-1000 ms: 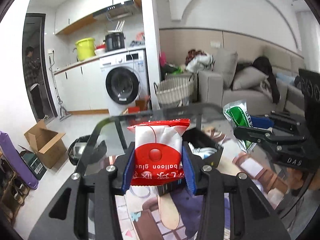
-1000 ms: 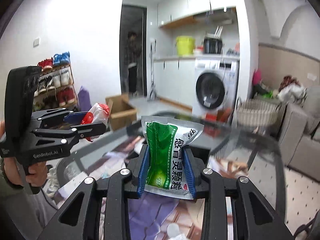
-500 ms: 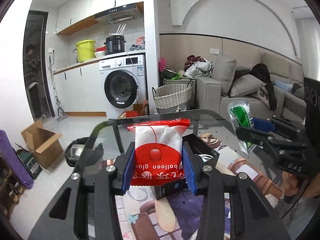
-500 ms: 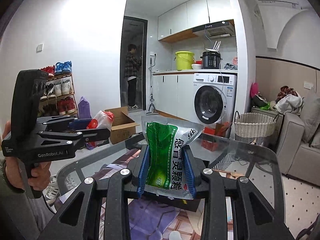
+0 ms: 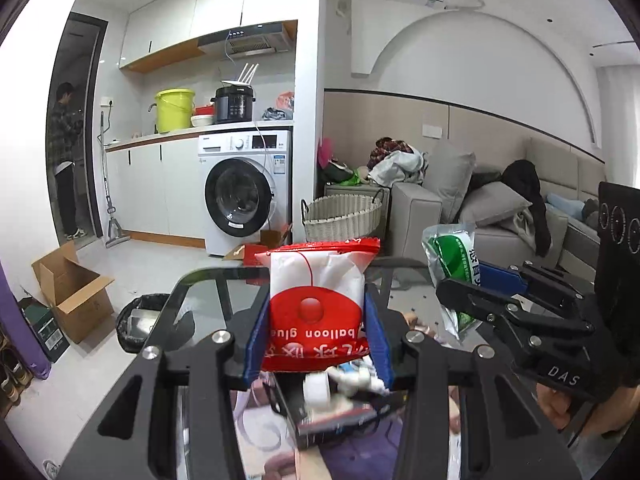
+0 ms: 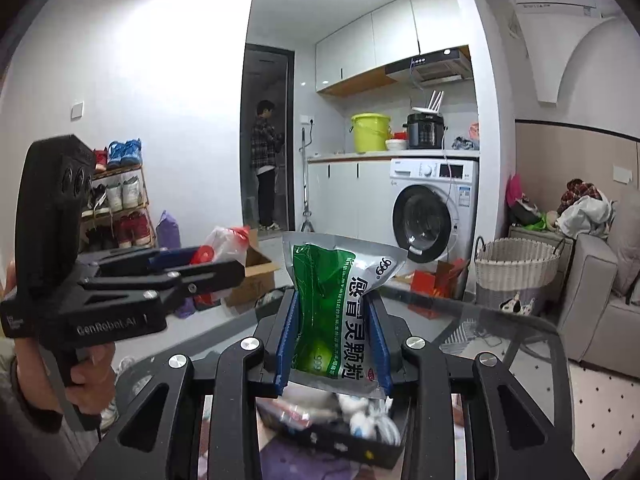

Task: Organize soft objects
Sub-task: 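Lift the red packet with the left gripper while the right lifts the green sachet over the box, then lower the red packet with the left gripper while the right drops the green sachet into the box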

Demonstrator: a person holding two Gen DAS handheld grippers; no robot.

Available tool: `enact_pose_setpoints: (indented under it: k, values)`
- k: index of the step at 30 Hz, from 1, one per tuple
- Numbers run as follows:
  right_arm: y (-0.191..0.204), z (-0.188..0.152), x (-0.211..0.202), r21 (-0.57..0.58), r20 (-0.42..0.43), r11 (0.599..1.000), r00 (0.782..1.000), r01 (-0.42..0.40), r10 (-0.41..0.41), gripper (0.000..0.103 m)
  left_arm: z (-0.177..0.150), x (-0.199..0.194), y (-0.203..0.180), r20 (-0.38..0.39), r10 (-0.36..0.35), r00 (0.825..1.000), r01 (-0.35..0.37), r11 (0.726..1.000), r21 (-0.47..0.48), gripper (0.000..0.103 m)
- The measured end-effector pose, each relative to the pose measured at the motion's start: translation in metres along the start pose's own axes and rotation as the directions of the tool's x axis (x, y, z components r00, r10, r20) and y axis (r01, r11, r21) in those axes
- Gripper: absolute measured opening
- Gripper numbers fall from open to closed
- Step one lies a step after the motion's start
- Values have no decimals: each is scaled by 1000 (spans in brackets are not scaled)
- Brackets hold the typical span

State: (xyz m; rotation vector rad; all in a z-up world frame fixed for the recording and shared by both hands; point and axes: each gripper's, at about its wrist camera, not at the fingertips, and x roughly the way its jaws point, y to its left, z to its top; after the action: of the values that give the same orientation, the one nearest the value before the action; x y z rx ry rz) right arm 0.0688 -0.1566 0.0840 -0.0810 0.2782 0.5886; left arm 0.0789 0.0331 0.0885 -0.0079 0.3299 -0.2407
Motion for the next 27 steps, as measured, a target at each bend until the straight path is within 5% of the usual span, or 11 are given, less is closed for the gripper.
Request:
enact_pose_setpoints:
  k: [15,27]
  values:
    - [-30,38,47,46,15,998,999,37,-38,33,19,48,12,-9,12,1000,-13,995,-103,43]
    - [-35,35,68,47,-80,998,996,49,-45,33,10,73,18,-152,41,988,-60,990,-124,42]
